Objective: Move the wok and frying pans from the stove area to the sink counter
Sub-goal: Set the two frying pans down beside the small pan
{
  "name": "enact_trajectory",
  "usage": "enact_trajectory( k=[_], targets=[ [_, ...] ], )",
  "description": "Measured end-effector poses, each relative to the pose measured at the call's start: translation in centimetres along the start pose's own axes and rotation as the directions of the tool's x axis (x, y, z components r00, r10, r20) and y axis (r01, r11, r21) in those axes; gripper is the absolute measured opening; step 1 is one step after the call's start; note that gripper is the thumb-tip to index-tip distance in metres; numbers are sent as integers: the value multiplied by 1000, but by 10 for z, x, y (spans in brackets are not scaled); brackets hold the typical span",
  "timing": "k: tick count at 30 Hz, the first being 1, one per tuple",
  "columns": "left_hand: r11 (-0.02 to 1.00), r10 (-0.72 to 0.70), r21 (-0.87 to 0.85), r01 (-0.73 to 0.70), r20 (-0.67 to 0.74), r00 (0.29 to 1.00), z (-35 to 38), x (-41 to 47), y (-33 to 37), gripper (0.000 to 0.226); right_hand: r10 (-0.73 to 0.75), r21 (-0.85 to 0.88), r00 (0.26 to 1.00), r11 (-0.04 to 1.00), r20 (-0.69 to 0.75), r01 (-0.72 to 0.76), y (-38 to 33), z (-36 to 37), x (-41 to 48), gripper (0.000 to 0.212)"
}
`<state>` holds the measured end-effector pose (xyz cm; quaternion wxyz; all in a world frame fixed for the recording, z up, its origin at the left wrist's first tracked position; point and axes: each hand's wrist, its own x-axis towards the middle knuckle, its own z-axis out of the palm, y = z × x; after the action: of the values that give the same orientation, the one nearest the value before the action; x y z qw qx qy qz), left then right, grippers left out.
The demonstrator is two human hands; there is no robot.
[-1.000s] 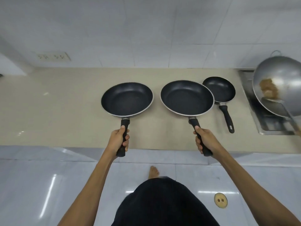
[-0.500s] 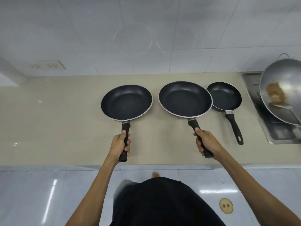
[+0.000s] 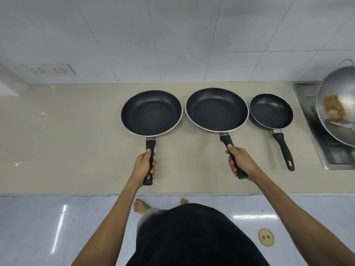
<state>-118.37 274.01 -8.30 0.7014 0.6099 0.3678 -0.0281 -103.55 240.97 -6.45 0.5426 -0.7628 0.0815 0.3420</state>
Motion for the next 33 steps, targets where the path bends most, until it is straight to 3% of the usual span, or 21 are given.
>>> enact_trajectory(
  k=[6,13,33],
  targets=[
    [999,-40,16,40,-15,999,0,12,-8,39,-12,-98,1000,995,-9,11,10,11,11,46],
    [994,-105,33,105,-1,994,-2,20,-12,38,47,-156,999,987,9,-45,16,23,20,36],
    [980,-184,82,181,32,982,-1,33,-5,42,122,-186,992,975,9,-119,17,33,29,38]
  ],
)
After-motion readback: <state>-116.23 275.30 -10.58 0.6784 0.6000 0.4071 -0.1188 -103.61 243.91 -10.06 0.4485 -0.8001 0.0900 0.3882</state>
